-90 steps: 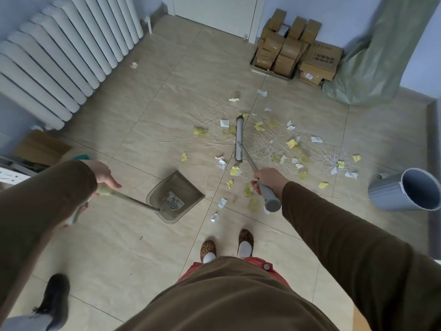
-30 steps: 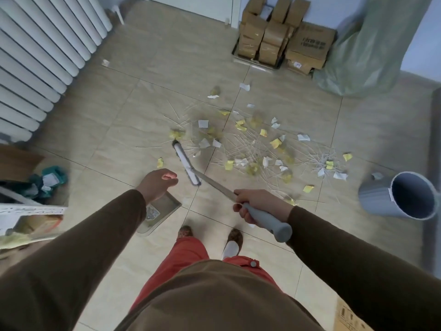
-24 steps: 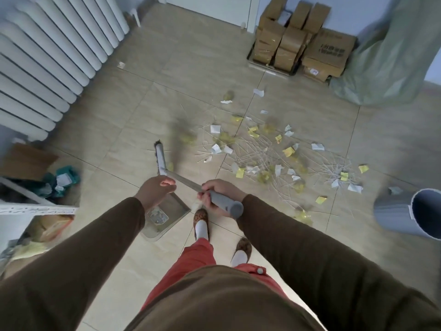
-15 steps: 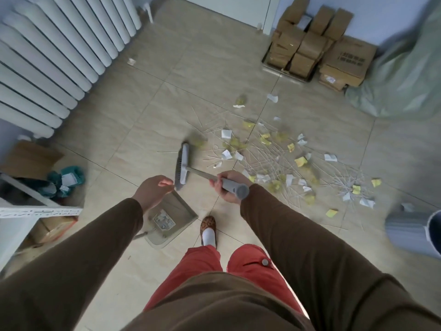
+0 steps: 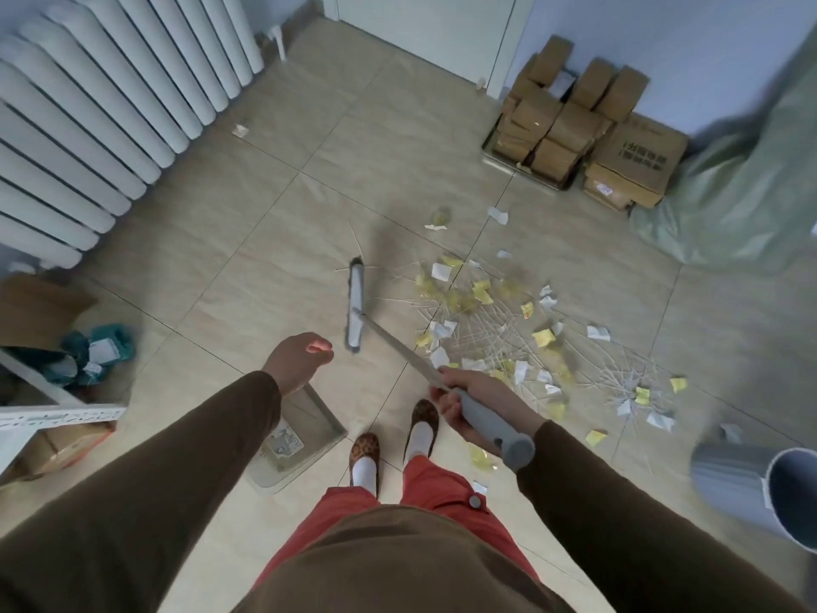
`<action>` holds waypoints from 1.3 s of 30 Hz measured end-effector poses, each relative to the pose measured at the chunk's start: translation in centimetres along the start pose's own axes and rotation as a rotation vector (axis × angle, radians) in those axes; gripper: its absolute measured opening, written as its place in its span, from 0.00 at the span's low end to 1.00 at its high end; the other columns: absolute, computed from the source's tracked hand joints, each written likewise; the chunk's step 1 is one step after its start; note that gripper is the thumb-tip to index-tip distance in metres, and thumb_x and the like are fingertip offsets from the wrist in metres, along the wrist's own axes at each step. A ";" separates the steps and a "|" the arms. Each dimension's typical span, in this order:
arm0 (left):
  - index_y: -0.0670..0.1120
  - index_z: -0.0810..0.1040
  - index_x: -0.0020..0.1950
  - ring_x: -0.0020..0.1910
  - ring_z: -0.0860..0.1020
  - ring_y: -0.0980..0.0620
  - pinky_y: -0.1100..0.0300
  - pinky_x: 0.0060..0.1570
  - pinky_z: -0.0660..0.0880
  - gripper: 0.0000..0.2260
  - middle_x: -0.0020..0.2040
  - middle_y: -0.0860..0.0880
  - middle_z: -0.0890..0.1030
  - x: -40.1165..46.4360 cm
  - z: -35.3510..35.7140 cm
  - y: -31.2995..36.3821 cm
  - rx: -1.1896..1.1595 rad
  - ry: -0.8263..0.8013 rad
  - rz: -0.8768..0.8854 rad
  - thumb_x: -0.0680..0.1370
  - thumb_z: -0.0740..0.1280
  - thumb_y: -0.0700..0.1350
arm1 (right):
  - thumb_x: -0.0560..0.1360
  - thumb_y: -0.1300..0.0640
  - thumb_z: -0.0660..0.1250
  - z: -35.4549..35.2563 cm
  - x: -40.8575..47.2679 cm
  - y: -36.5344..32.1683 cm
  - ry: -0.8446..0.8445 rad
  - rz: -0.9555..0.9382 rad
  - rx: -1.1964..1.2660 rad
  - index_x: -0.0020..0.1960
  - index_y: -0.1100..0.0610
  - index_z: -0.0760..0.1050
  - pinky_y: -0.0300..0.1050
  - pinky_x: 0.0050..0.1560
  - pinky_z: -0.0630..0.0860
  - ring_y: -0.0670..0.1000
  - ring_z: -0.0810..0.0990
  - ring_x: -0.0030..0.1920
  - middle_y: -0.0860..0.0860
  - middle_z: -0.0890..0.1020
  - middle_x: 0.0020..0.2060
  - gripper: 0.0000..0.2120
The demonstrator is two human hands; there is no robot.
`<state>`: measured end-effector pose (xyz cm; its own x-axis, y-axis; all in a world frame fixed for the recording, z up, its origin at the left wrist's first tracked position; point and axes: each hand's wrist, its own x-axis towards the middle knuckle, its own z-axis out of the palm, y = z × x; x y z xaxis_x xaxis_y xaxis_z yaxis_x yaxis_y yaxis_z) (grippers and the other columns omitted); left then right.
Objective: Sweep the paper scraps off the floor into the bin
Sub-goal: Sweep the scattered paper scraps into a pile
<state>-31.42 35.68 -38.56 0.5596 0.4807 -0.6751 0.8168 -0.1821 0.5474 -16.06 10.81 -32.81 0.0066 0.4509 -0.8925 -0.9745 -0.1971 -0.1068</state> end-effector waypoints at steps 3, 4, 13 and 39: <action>0.45 0.81 0.59 0.59 0.78 0.47 0.53 0.61 0.71 0.11 0.60 0.46 0.82 1.1 0.1 1.7 0.025 0.033 -0.016 0.79 0.67 0.44 | 0.81 0.62 0.59 2.7 4.2 -2.8 -0.144 0.048 -0.022 0.56 0.58 0.64 0.32 0.23 0.75 0.43 0.71 0.24 0.57 0.75 0.40 0.06; 0.45 0.81 0.59 0.59 0.78 0.47 0.52 0.61 0.71 0.10 0.59 0.46 0.82 1.5 0.1 2.2 0.032 0.044 -0.019 0.79 0.67 0.44 | 0.81 0.63 0.59 4.1 5.9 -3.8 -0.183 0.068 -0.013 0.54 0.59 0.64 0.32 0.24 0.75 0.44 0.72 0.24 0.56 0.75 0.41 0.04; 0.48 0.81 0.56 0.52 0.79 0.56 0.60 0.49 0.70 0.08 0.52 0.53 0.82 4.0 -1.2 2.9 -0.007 0.075 -0.048 0.79 0.67 0.45 | 0.83 0.62 0.51 12.9 18.2 -13.8 -0.220 0.087 0.037 0.44 0.64 0.70 0.35 0.21 0.75 0.48 0.76 0.18 0.56 0.75 0.34 0.13; 0.50 0.80 0.57 0.56 0.78 0.51 0.57 0.52 0.72 0.08 0.55 0.50 0.81 18.9 -5.8 15.3 0.141 -0.086 0.104 0.79 0.67 0.46 | 0.81 0.61 0.61 7.9 13.1 -24.2 -0.102 -0.114 0.350 0.59 0.62 0.68 0.37 0.23 0.77 0.46 0.75 0.25 0.58 0.78 0.42 0.08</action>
<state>-9.14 46.95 -40.07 0.6467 0.3789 -0.6620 0.7624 -0.3483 0.5454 5.87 28.39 -38.50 0.1147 0.5407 -0.8334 -0.9864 0.1612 -0.0311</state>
